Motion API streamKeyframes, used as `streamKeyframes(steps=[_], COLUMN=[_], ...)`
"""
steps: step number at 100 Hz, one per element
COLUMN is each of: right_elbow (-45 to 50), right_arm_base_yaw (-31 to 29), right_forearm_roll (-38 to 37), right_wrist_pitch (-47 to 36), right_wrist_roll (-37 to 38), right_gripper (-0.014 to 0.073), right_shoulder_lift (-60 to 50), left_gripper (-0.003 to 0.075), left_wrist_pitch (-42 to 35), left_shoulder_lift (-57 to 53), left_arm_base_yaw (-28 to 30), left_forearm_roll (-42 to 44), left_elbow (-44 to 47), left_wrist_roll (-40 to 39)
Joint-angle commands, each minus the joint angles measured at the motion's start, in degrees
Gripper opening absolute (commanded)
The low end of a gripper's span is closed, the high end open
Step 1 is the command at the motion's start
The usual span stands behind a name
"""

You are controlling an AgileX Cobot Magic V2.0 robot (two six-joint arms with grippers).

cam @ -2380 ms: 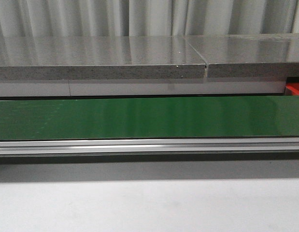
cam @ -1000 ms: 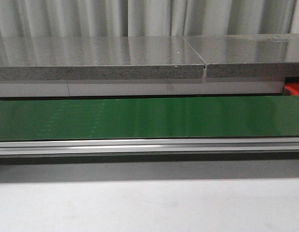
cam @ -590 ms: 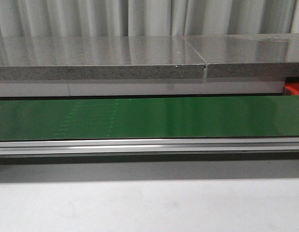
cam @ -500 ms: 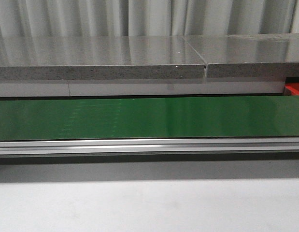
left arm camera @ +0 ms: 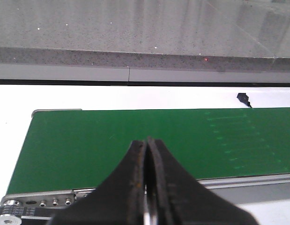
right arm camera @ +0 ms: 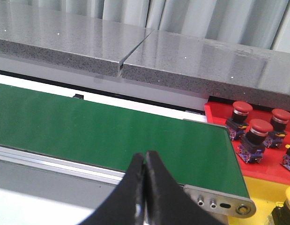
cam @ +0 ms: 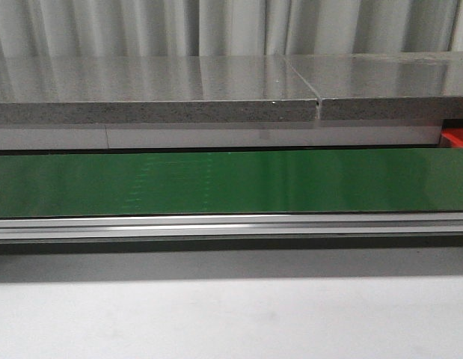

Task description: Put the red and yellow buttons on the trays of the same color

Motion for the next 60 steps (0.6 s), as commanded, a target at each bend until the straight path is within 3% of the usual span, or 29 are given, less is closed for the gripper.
streamKeyframes(steps=[1, 31, 60], right_elbow=[-0.59, -0.59, -0.59], right_arm_base_yaw=[-0.40, -0.40, -0.40], right_forearm_roll=[0.09, 0.09, 0.09], right_wrist_pitch=[-4.72, -4.72, -4.72], right_wrist_roll=[0.12, 0.12, 0.12], right_gripper=[-0.0067, -0.0067, -0.0067], right_shoulder_lift=[-0.88, -0.88, -0.88], left_gripper=[-0.0019, -0.0019, -0.0019], left_wrist_pitch=[-4.39, -4.50, -20.02], left_shoulder_lift=[0.48, 0.48, 0.12], left_arm_base_yaw=[-0.39, -0.39, -0.39], left_forearm_roll=[-0.71, -0.71, 4.40], left_elbow=[-1.52, -1.52, 0.71], left_wrist_roll=[0.08, 0.08, 0.08])
